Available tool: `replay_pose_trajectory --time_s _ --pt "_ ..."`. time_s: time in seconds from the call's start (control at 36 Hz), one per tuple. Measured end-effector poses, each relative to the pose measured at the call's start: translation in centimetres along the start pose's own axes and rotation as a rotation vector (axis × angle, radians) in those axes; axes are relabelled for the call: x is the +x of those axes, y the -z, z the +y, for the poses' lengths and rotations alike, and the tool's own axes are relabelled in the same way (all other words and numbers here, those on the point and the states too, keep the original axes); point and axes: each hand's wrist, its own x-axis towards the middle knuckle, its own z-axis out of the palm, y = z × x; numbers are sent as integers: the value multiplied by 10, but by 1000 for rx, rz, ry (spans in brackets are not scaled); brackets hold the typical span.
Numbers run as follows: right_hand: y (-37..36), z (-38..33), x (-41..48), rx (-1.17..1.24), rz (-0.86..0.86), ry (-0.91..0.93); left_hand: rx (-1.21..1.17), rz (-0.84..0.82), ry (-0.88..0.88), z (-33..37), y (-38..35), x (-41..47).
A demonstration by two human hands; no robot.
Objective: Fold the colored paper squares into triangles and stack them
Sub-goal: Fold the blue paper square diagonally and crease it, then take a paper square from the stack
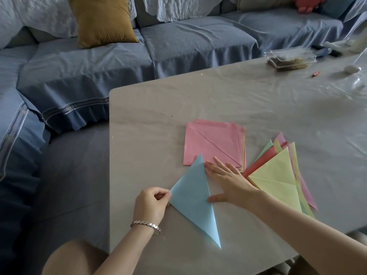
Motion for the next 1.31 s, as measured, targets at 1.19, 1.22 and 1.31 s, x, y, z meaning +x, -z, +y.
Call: replay_pose_trajectory --time_s 1.19,1.22,1.31 --pt "19 53 -91 485 531 -849 -59 35 -23 64 -44 33" --pt "20 52 -91 394 480 -882 -44 35 -1 65 -46 38" --pt "22 42 -79 270 459 -781 -45 -9 64 69 -48 47"
